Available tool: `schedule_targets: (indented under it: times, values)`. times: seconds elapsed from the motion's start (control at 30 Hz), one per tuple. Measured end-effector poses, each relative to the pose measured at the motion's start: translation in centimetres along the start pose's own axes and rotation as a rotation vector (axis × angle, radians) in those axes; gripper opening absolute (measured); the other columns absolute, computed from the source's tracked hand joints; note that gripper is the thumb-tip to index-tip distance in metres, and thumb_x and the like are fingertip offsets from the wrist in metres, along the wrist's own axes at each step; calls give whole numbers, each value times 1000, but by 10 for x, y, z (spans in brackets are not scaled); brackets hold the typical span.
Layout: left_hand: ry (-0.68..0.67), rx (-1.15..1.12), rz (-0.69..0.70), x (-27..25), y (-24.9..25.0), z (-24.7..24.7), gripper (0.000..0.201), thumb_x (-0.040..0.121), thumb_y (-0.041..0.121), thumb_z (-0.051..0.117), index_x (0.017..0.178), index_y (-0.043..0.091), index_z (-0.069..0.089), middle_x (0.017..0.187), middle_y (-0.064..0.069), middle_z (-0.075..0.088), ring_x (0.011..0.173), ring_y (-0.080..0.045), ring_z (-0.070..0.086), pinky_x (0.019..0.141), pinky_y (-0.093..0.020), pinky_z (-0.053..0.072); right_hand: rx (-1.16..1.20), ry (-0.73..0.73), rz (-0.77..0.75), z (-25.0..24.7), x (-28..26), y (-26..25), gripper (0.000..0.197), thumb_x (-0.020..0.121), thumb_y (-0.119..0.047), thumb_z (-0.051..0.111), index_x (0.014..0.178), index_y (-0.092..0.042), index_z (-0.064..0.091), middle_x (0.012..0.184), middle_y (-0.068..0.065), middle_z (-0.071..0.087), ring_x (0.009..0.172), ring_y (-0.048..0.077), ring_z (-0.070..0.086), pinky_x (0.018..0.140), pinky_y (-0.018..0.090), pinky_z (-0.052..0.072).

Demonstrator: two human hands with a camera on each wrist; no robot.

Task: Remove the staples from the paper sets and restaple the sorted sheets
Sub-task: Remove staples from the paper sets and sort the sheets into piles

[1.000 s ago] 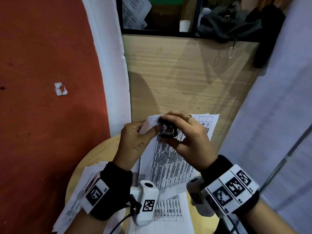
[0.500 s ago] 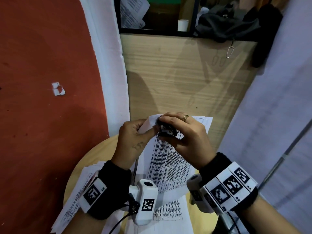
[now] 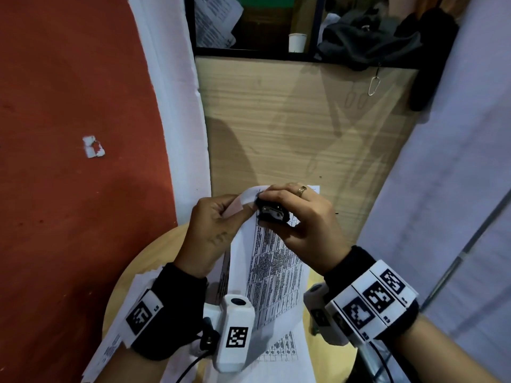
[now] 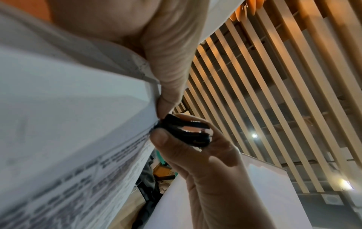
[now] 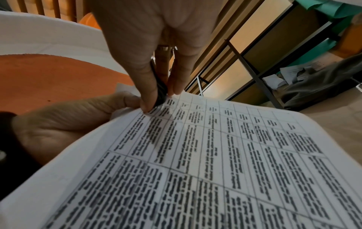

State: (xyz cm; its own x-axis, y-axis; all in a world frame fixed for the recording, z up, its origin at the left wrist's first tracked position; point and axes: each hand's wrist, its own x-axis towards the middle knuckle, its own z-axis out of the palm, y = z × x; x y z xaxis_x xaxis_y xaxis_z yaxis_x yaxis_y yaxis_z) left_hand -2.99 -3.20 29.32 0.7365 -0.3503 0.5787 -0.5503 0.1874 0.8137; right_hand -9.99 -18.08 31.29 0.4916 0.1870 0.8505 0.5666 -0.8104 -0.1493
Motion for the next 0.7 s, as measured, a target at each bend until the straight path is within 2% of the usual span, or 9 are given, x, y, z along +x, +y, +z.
schedule_targets:
  times: [0.07,0.1,0.17,0.27,0.33,0.43,0.53,0.63,0.7]
  values:
    - [-8,-35,2,0,0,-1,51,73,46,67,86,-3,68,76,-2,53,75,-13,46,67,-31,38,16,20,-4,-2,1,-2,23,74,-11,75,95,-4,70,96,6,68,86,24,63,77,31,48]
    - [-14,-61,-4,0,1,-1,49,74,45,67,88,-3,68,78,-5,55,77,-15,47,69,-33,39,29,29,-4,-2,2,-2,22,73,-11,76,94,-4,70,94,5,68,85,24,63,77,31,48]
    - [-28,-117,-59,0,3,-2,34,78,36,71,89,4,71,81,-9,60,79,-18,51,71,-34,41,70,39,11,-3,3,-2,23,72,-10,77,92,-4,70,93,5,68,85,21,63,76,30,49]
    - [-59,-191,-160,0,7,-1,14,73,25,71,82,16,76,84,-1,70,79,-13,60,73,-27,49,160,44,63,-3,4,-1,26,68,-8,80,92,-4,70,91,3,68,86,15,63,77,28,50]
    - [-86,-228,-174,-1,8,0,16,71,20,67,85,19,75,87,3,74,84,-9,65,78,-21,52,196,45,77,-4,3,0,28,66,-9,81,91,-4,70,91,2,69,86,11,63,77,26,51]
    - [-99,-278,-214,-1,9,0,26,72,17,66,97,11,71,94,-4,73,90,-17,67,87,-32,53,268,50,120,-6,0,0,30,65,-12,81,93,-6,70,91,-3,68,88,8,64,77,26,54]
    - [-91,-310,-249,-1,10,2,27,73,17,67,98,9,71,95,-8,72,91,-21,67,91,-42,51,392,53,193,-7,-1,1,34,64,-12,81,96,-10,69,93,-1,69,90,10,66,79,30,56]
    - [-106,-327,-240,-1,11,3,15,76,12,72,91,14,75,93,-5,74,88,-18,68,88,-37,53,481,56,239,-9,-2,1,37,63,-10,80,97,-12,67,94,-2,69,91,11,67,81,30,56]
    - [-89,-328,-242,-2,9,4,13,76,14,73,89,16,76,92,-5,74,86,-17,68,86,-36,52,520,57,259,-8,-3,1,37,62,-10,80,97,-14,66,95,-3,69,91,12,67,82,29,55]
